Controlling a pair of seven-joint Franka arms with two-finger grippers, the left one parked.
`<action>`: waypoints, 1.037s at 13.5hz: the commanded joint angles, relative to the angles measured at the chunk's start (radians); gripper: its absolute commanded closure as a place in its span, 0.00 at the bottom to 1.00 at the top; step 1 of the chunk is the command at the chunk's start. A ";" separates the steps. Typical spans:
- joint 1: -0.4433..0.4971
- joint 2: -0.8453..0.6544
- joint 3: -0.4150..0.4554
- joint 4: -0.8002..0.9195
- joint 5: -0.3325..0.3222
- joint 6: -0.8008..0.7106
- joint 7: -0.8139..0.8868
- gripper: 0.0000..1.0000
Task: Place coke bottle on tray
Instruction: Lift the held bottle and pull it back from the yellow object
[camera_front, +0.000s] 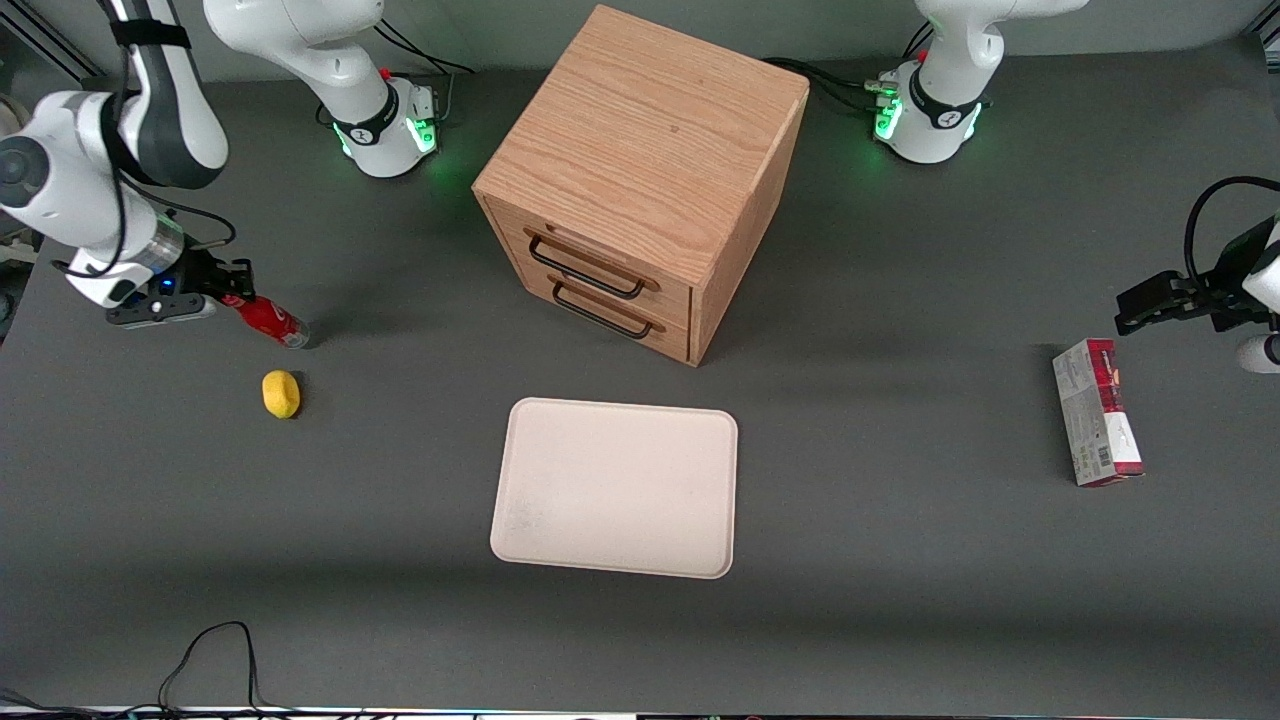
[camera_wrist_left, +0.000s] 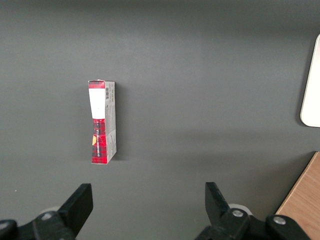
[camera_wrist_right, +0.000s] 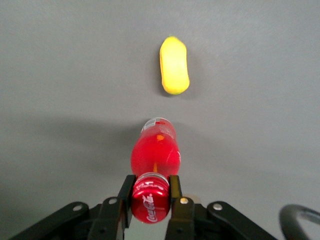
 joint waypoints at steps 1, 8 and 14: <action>0.024 0.013 0.050 0.272 0.006 -0.261 0.038 1.00; 0.055 0.419 0.065 1.085 0.220 -0.759 0.024 1.00; 0.060 0.577 0.112 1.192 0.267 -0.756 0.074 1.00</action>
